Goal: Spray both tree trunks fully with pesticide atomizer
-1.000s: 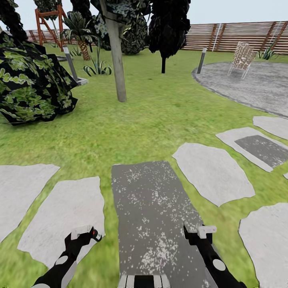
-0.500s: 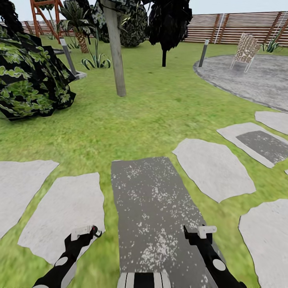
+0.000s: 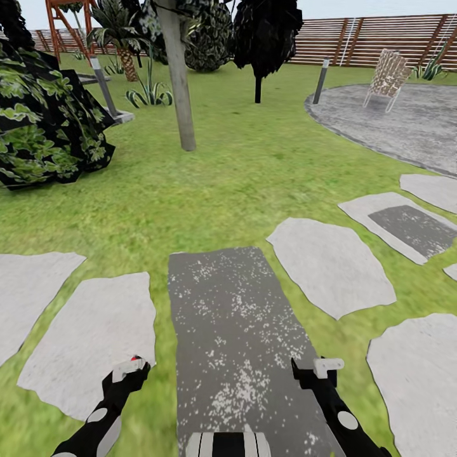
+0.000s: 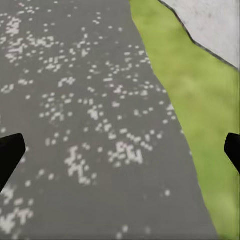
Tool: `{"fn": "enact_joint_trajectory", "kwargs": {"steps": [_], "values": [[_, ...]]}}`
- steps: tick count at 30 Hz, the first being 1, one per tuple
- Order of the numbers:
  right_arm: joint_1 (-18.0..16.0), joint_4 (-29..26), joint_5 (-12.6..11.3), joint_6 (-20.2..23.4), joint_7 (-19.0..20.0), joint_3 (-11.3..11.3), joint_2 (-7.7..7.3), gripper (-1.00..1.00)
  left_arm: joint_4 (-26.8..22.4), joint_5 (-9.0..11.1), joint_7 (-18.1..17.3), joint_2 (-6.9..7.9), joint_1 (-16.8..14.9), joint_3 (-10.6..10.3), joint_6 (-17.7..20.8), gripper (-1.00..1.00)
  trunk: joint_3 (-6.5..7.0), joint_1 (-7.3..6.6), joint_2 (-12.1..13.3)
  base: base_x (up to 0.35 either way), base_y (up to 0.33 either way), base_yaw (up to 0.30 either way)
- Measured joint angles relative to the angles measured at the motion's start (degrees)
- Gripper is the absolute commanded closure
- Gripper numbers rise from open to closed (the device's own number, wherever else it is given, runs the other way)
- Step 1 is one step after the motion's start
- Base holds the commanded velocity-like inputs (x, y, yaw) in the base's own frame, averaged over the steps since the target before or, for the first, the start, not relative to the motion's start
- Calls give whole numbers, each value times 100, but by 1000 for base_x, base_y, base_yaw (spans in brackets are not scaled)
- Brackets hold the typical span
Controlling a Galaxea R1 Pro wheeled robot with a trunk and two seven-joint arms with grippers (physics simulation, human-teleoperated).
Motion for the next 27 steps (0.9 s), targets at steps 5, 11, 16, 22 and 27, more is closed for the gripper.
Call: {"fn": "enact_joint_trajectory", "kwargs": {"steps": [5,11,16,22,27], "values": [[0,3,0,-1,-3,0,0,-100,0,-6,0,-3,0,-2,0,-100,-22,3,-1,0,-3,0],[0,5,0,0,-15,0,0,-100,0,-7,-3,-4,0,-23,-7,-100,-44,3,-1,0,0,0],[0,4,0,0,-22,-3,0,-100,0,-7,-4,0,1,-34,-10,-100,-128,8,-4,0,0,0],[0,3,0,0,-24,-8,0,-100,32,-6,-6,4,51,-42,-470,-100,-315,24,-12,0,0,0],[0,3,0,0,-24,-8,0,-100,110,-7,-4,4,102,-43,-645,-100,-471,36,-19,0,0,0]]}}
